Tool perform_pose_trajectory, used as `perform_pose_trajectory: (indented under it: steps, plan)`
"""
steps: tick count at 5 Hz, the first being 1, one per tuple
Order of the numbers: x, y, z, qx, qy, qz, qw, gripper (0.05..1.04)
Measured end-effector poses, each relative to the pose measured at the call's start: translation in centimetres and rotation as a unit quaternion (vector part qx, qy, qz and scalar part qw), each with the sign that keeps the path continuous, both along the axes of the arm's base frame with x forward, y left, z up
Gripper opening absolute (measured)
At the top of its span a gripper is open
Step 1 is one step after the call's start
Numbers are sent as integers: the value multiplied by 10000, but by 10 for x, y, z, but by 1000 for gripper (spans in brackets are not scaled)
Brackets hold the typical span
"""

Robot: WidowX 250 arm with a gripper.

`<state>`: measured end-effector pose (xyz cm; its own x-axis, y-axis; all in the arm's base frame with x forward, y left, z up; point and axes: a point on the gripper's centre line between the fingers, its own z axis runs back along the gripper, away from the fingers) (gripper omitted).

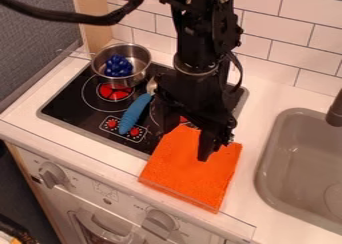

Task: Put the blue object on the right burner

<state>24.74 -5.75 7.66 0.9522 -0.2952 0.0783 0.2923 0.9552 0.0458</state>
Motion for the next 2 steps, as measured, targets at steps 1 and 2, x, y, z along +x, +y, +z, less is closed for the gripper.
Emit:
perform_pose_trajectory:
  steps: [1,2]
  plan:
    - [-1,1,-7,4,135,13,9999,1001]
    - [31,56,-1,-53,-27,652,9979,1001]
